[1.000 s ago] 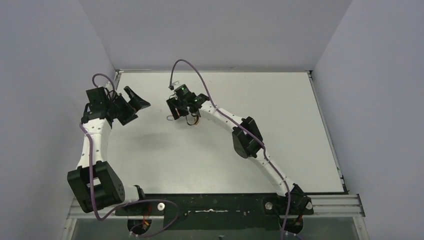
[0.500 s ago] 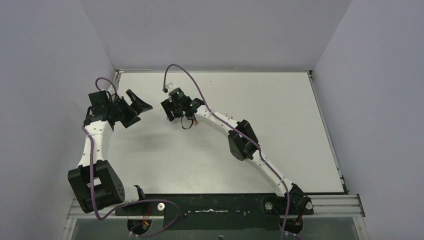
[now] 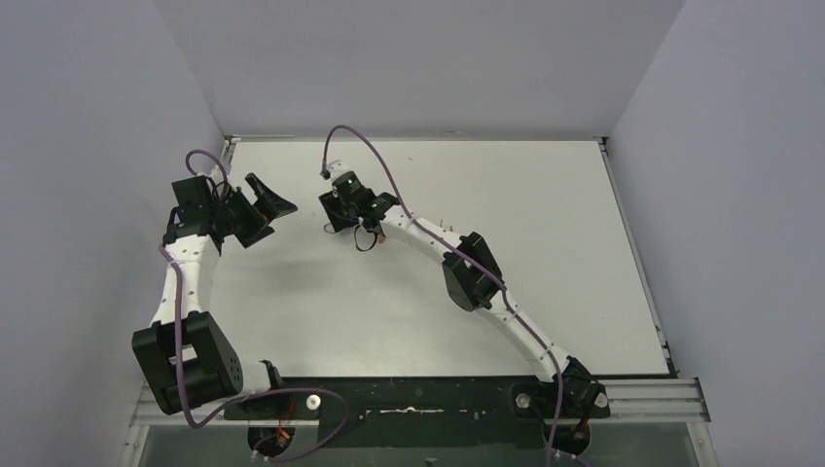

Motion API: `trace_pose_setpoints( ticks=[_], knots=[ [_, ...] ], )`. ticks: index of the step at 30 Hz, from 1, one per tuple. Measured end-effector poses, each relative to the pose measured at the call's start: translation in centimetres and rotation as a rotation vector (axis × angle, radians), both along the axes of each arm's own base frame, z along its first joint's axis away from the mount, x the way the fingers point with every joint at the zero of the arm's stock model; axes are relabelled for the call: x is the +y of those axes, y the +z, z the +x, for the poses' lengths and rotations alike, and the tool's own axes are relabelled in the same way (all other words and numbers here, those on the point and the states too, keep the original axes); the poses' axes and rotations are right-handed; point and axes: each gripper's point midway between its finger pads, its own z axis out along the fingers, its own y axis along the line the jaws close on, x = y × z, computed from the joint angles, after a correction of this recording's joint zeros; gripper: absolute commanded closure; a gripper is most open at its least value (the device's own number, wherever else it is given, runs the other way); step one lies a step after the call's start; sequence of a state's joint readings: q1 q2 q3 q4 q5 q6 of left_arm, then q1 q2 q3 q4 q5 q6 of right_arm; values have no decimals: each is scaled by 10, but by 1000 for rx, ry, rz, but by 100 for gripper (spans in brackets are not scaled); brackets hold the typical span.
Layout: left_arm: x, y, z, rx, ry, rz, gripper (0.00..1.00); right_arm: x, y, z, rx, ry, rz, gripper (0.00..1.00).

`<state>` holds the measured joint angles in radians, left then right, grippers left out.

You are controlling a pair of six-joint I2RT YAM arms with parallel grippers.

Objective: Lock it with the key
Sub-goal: Pick up the lock from the center of the board.

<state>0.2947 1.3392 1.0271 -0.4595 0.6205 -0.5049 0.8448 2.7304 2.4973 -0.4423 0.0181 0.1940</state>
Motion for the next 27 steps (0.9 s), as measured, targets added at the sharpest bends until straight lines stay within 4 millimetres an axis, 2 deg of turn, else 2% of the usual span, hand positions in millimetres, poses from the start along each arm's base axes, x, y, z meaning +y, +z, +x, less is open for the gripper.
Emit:
trace_pose_setpoints(
  ticks=[8,12,22,24,27],
  knots=[
    [-2,1,-1,-4,-12,-6,3,2,-1,-2,-7,25,-12,47],
    [-3,0,-1,-4,-17,-7,3,7,-1,-8,-12,56,-19,45],
    [-4,0,-1,-8,-28,-13,3,12,-3,-18,-5,122,-33,47],
    [-5,0,-1,-9,-30,-14,3,12,-5,-19,-3,128,-35,52],
    [-5,0,-2,-10,-33,-17,3,13,-5,-18,-13,135,-39,76]
  ],
)
